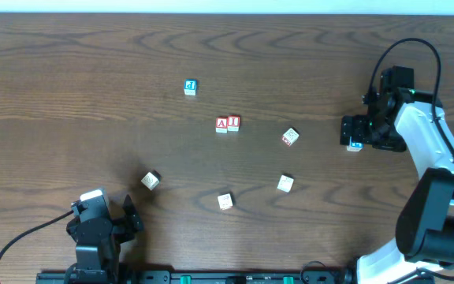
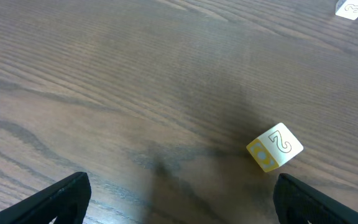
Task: Spell out Ai2
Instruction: 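Move the right gripper over the blue '2' block and lower, then close the right gripper on the blue '2' block and lift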
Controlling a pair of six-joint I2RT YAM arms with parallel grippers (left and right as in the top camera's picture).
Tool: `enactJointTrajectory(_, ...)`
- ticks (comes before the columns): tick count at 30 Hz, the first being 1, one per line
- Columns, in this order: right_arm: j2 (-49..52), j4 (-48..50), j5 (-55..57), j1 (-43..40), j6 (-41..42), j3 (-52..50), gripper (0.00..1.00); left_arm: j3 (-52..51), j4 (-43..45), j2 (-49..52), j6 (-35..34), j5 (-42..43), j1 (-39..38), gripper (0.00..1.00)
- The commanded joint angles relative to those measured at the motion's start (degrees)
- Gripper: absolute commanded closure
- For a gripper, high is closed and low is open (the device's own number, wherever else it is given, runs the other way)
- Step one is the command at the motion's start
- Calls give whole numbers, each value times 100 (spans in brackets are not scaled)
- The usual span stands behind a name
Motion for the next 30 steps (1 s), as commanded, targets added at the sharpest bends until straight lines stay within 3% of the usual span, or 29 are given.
enactJointTrajectory(1, 2, 11, 39, -4, -153, 101, 1, -26, -201, -33, 39, -103, 17, 5)
enactJointTrajectory(18, 599, 101, 87, 140, -387, 101, 2, -26, -201, -33, 39, -103, 17, 5)
enactJointTrajectory(24, 647, 234, 245, 273, -385, 101, 15, -26, -201, -33, 39, -101, 17, 5)
enactJointTrajectory(30, 649, 369, 428, 264, -380, 101, 22, -28, -201, -33, 39, -103, 17, 5)
